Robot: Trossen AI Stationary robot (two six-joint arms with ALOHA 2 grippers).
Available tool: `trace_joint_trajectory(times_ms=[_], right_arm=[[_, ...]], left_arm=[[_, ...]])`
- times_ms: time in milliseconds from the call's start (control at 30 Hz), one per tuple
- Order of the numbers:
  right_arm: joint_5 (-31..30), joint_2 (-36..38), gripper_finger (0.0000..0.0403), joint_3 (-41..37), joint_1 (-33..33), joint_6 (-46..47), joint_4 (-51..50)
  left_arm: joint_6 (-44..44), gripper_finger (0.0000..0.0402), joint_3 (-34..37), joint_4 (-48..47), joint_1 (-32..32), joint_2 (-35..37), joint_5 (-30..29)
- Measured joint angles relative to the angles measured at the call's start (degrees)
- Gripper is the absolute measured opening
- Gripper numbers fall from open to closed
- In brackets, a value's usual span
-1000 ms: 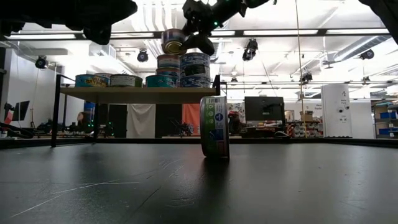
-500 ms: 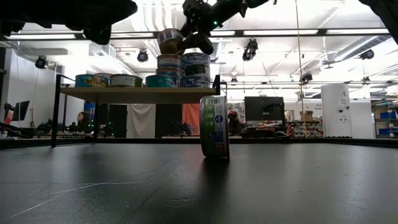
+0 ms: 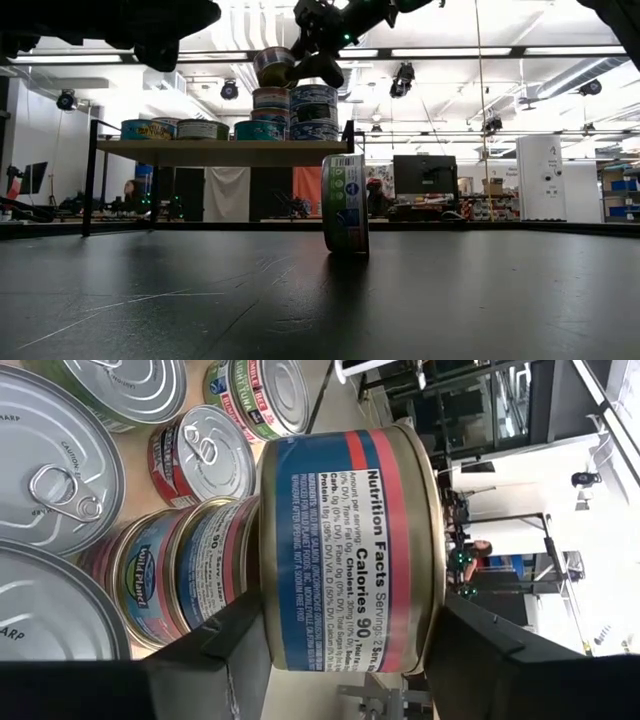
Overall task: Stack canned seafood by type on shelf
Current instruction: Stack the blue and pink tuna can on top of the other blue and pink tuna can on the shelf
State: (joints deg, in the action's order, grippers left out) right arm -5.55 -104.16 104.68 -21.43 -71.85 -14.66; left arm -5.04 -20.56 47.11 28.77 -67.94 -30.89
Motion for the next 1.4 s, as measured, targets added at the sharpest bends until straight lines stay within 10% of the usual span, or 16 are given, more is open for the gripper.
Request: trace_joint_trajectory(times_ms=[1400], right_arm=[[-0.6, -1.4, 0.0196, 0.0, -2.0, 4.5, 4.0]], left_arm=[[0.0, 0.0000, 0.0, 0.0, 0.0, 0.0, 0.0]])
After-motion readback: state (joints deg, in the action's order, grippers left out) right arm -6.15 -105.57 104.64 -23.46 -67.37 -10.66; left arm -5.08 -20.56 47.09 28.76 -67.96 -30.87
